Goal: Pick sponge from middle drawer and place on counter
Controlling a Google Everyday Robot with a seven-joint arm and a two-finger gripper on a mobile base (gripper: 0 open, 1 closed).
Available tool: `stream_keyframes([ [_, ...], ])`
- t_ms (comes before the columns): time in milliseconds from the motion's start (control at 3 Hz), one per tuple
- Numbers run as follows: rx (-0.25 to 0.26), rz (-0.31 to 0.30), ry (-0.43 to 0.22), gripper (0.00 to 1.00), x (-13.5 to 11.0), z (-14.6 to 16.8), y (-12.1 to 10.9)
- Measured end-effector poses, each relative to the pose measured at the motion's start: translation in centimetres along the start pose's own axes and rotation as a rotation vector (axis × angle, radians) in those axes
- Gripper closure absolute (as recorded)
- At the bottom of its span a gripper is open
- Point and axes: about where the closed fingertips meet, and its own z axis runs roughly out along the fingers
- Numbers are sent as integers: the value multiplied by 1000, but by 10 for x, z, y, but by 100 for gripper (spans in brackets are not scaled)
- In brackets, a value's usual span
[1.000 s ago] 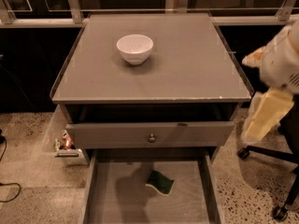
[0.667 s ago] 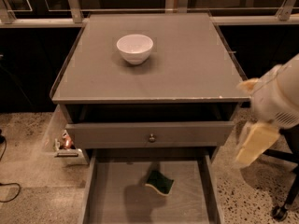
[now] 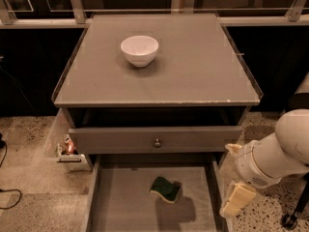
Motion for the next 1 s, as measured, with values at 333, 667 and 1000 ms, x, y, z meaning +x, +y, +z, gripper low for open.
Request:
stream_keyframes([
  [333,0,-2,1,0,0,1,1],
  [667,-13,1,-37,0,6,38,-1],
  [1000,-32,-34,-90,0,12,116,-4],
])
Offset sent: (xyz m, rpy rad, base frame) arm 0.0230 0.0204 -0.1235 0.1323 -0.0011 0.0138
